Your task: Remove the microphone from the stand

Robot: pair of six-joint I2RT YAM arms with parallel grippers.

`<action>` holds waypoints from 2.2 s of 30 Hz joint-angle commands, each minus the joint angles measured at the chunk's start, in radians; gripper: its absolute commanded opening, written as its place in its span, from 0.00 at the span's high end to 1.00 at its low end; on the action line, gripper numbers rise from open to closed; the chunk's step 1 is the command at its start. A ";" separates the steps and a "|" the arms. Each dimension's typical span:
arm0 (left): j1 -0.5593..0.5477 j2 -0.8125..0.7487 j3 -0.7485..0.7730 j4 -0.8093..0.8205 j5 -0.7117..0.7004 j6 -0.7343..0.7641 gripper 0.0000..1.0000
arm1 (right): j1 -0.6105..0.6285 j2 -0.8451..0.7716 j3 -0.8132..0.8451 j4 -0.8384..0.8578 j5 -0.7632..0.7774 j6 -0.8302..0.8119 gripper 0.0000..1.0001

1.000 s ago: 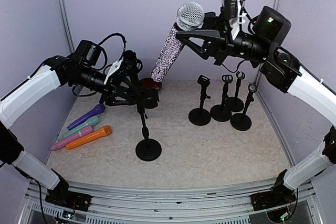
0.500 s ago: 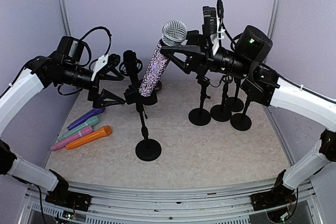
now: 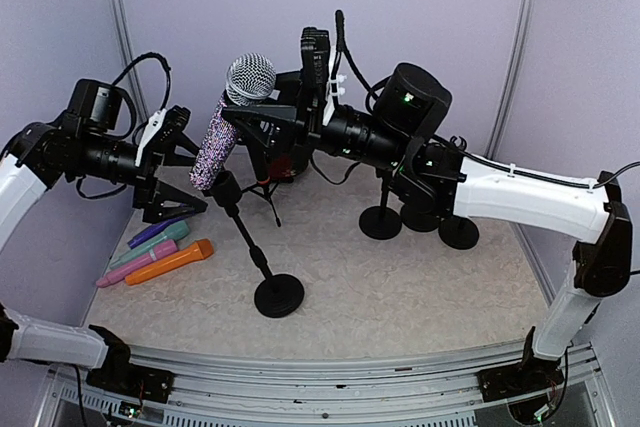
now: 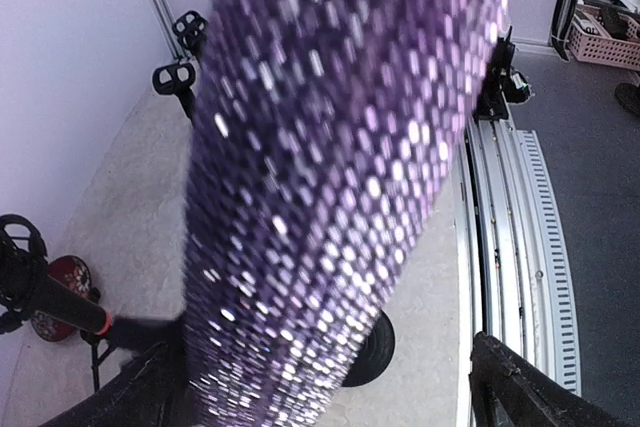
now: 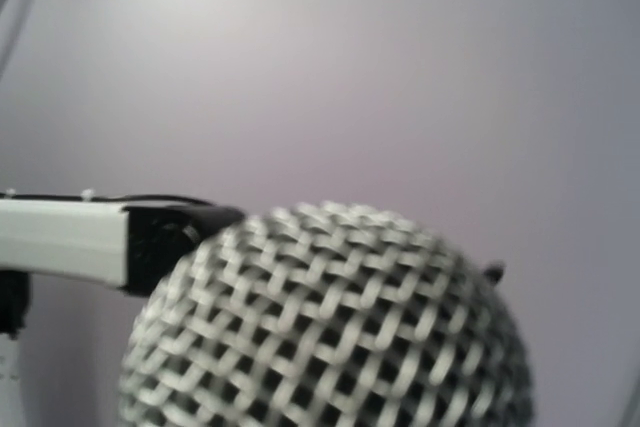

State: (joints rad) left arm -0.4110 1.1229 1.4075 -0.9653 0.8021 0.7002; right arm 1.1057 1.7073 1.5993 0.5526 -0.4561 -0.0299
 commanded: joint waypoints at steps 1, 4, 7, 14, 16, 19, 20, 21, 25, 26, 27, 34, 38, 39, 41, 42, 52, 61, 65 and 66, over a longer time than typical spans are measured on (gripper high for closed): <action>-0.003 0.019 -0.072 0.041 -0.047 0.027 0.04 | -0.003 -0.048 -0.019 -0.148 0.112 -0.086 1.00; -0.003 0.028 -0.089 0.063 -0.070 0.040 0.04 | -0.006 -0.124 -0.096 -0.163 0.142 -0.112 1.00; -0.009 0.039 -0.072 0.066 -0.068 0.034 0.04 | -0.006 -0.181 -0.143 -0.199 0.159 -0.125 1.00; -0.009 0.044 -0.029 0.021 -0.033 0.038 0.02 | -0.006 -0.187 -0.132 -0.246 0.111 -0.098 1.00; -0.008 0.038 -0.026 0.008 -0.034 0.047 0.02 | -0.007 -0.161 -0.101 -0.252 0.090 -0.082 1.00; 0.002 0.022 -0.020 -0.003 -0.040 0.048 0.03 | -0.007 -0.119 -0.066 -0.232 0.048 -0.050 1.00; 0.008 0.017 -0.016 -0.009 -0.040 0.049 0.03 | -0.006 -0.104 -0.052 -0.214 0.032 -0.034 1.00; 0.012 0.011 -0.012 -0.015 -0.041 0.054 0.03 | -0.005 -0.086 -0.035 -0.206 0.015 -0.020 1.00; 0.027 -0.009 0.008 -0.029 -0.039 0.051 0.03 | 0.008 0.005 0.058 -0.195 -0.019 0.011 1.00; 0.027 -0.014 0.014 -0.035 -0.038 0.049 0.03 | 0.012 0.020 0.079 -0.193 -0.025 0.012 1.00; 0.029 -0.021 0.019 -0.041 -0.038 0.050 0.03 | 0.016 0.034 0.100 -0.193 -0.029 0.010 1.00; 0.031 -0.050 0.034 -0.066 -0.024 0.049 0.01 | 0.023 0.075 0.198 -0.220 -0.036 -0.010 1.00; 0.031 -0.049 0.056 -0.070 -0.012 0.047 0.02 | 0.025 0.066 0.206 -0.249 -0.015 -0.036 1.00; 0.031 -0.047 0.060 -0.070 -0.008 0.048 0.02 | 0.025 0.059 0.204 -0.255 -0.008 -0.044 1.00; 0.031 -0.044 0.069 -0.071 -0.004 0.048 0.02 | 0.025 0.043 0.198 -0.261 0.008 -0.058 1.00; 0.031 -0.042 0.073 -0.072 -0.001 0.047 0.02 | 0.025 0.039 0.197 -0.257 0.010 -0.062 1.00; 0.031 -0.050 0.088 -0.068 0.003 0.033 0.02 | 0.026 0.063 0.292 -0.238 -0.004 -0.067 1.00; 0.032 -0.053 0.097 -0.062 -0.007 0.027 0.02 | 0.028 0.075 0.275 -0.189 -0.037 -0.024 1.00; 0.032 -0.047 0.125 -0.056 -0.005 0.012 0.05 | 0.032 0.125 0.287 -0.175 -0.053 0.005 1.00; 0.032 -0.045 0.130 -0.057 -0.002 0.011 0.08 | 0.033 0.138 0.296 -0.168 -0.058 0.014 1.00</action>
State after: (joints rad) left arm -0.3855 1.0801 1.4929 -1.0275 0.7826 0.7296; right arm 1.1301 1.7924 1.8553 0.3134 -0.4911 -0.0582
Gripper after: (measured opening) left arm 0.956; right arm 0.383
